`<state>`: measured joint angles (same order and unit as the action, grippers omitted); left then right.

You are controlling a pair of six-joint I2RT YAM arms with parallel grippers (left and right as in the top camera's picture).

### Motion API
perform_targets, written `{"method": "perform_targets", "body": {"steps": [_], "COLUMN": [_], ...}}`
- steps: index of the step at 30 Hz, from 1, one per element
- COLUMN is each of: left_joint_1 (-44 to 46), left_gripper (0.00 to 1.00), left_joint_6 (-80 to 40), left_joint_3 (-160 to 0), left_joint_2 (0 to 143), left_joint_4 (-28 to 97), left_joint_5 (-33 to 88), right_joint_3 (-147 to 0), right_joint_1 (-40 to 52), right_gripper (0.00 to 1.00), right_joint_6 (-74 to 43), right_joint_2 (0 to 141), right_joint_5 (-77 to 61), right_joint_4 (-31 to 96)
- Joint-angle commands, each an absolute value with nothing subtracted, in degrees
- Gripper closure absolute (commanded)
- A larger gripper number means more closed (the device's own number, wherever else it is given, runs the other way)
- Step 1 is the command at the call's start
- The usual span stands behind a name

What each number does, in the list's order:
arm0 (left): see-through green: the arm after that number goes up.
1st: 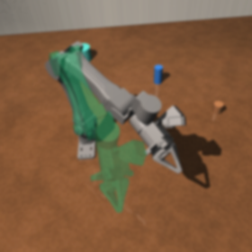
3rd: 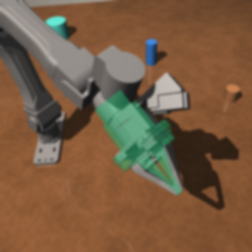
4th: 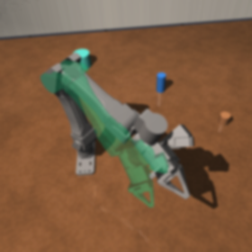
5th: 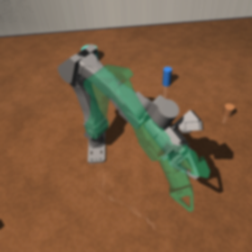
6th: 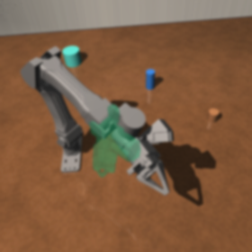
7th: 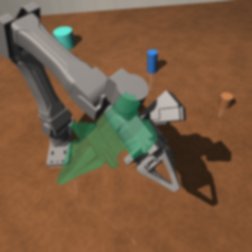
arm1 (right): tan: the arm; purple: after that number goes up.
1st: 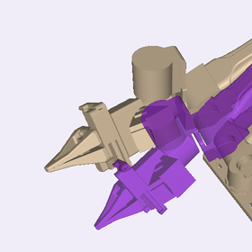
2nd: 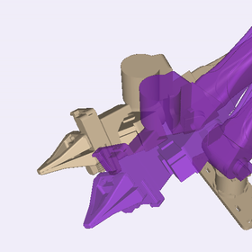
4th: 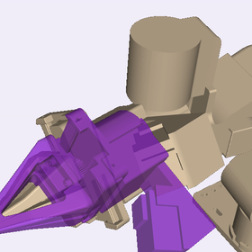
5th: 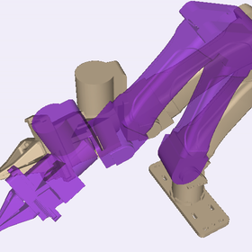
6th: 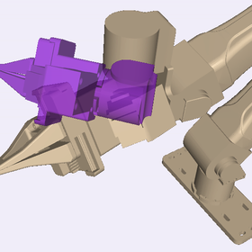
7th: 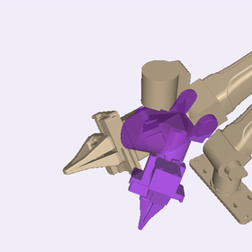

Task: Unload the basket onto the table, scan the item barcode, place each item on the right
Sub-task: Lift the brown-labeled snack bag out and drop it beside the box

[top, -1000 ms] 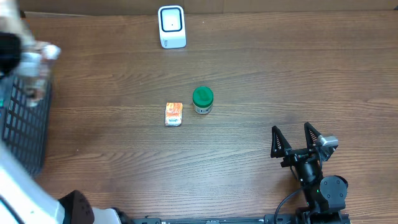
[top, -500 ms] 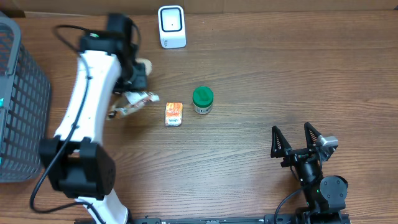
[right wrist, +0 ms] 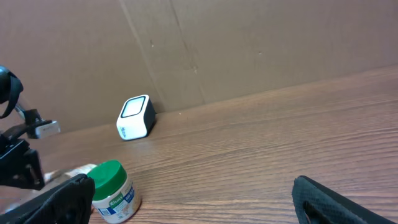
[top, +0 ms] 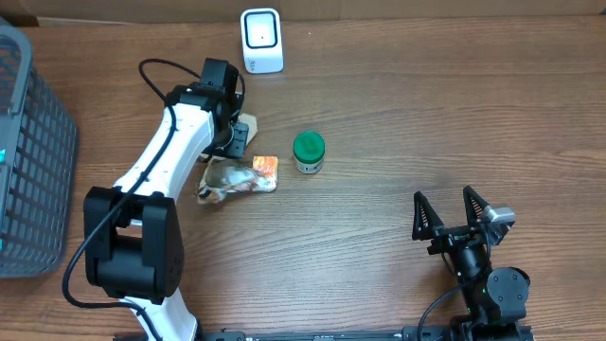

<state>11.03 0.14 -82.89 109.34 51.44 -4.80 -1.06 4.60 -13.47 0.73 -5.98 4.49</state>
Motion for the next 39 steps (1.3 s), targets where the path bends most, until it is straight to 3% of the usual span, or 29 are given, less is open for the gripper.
{"method": "perform_targets", "body": {"steps": [1,7,14,20,28,39], "left_joint_1": [11.70,11.33,5.89,-2.17,-19.81,-42.98], "left_gripper": [0.39,0.40,0.45,0.44,0.37,0.42], "left_joint_6": [1.28,-2.24,-10.83,-18.31,-23.24,-17.91], "left_joint_3": [-82.21,-85.49,-110.28,-125.19,-126.15,-117.93], "left_joint_2": [108.64,108.55,104.42,97.67,89.91,91.88], "left_joint_4": [49.52,50.50,68.07,74.30,75.24,73.93], "left_joint_5": [0.12,2.98,2.33,-4.58,-17.45,-12.43], "right_joint_3": [-0.45,-0.47,-0.45,-0.45,-0.45,-0.45], "right_joint_1": [4.91,4.91,4.91,4.91,4.91,4.91], "right_gripper": [0.00,0.00,0.00,0.00,0.00,0.00], "right_joint_6": [-13.63,-13.63,-13.63,-13.63,-13.63,-13.63], "right_joint_2": [0.16,0.16,0.16,0.16,0.16,0.16], "right_joint_5": [-6.07,-6.07,-6.07,-6.07,-6.07,-6.07], "right_joint_4": [4.21,4.21,4.21,4.21,4.21,4.21]}}
